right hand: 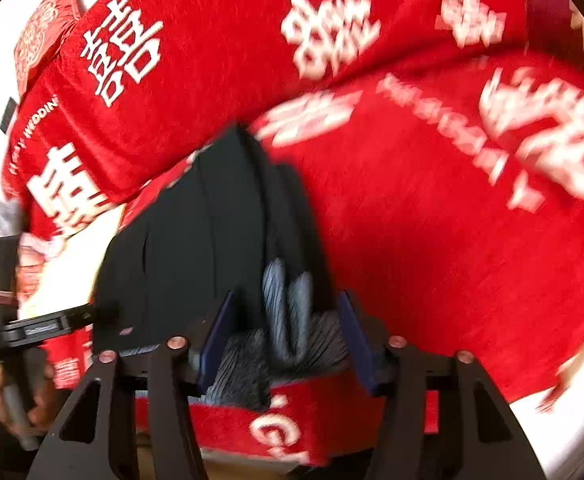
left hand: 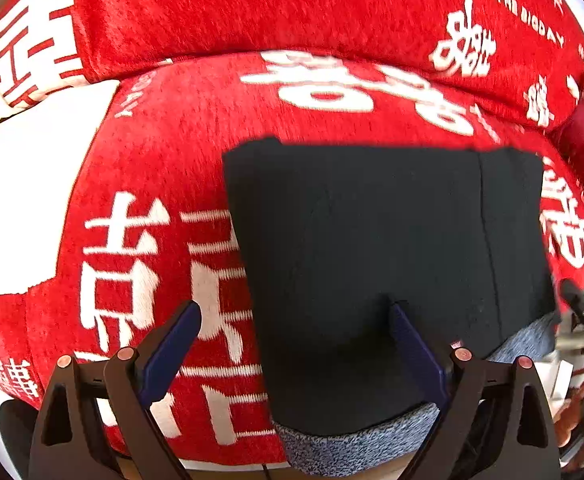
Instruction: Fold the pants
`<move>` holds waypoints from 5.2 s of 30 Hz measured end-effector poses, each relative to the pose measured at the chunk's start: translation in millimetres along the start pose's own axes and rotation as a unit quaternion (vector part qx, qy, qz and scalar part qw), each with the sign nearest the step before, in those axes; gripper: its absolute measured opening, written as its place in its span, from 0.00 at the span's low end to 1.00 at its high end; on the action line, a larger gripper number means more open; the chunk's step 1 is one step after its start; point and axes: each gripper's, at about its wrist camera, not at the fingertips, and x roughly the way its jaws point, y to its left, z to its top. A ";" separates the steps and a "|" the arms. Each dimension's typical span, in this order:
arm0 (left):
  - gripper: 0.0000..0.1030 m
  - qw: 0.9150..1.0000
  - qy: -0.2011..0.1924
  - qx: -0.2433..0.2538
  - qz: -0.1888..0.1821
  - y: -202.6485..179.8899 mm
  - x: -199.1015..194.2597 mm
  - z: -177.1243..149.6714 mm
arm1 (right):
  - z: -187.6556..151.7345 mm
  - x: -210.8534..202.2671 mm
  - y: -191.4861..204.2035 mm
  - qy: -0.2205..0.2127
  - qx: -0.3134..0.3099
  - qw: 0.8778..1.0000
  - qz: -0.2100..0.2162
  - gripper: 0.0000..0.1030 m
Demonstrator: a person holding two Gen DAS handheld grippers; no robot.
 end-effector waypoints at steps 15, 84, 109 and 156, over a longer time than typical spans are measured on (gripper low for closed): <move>0.96 0.986 0.031 -0.132 0.095 38.8 40.8 67.0 | 55.9 126.4 97.2 0.080 -0.181 0.978 -0.062 0.82; 1.00 0.999 -0.036 -0.020 0.025 28.7 -18.8 -69.6 | -62.5 2.6 53.9 0.004 -0.146 0.989 0.035 0.94; 1.00 0.992 0.009 -0.120 0.043 47.3 17.7 40.8 | 79.0 75.5 87.0 0.014 -0.155 0.982 0.103 0.94; 0.68 0.994 0.031 0.032 -0.102 -5.4 40.4 21.9 | 18.7 100.4 9.2 0.123 -0.087 0.980 0.130 0.66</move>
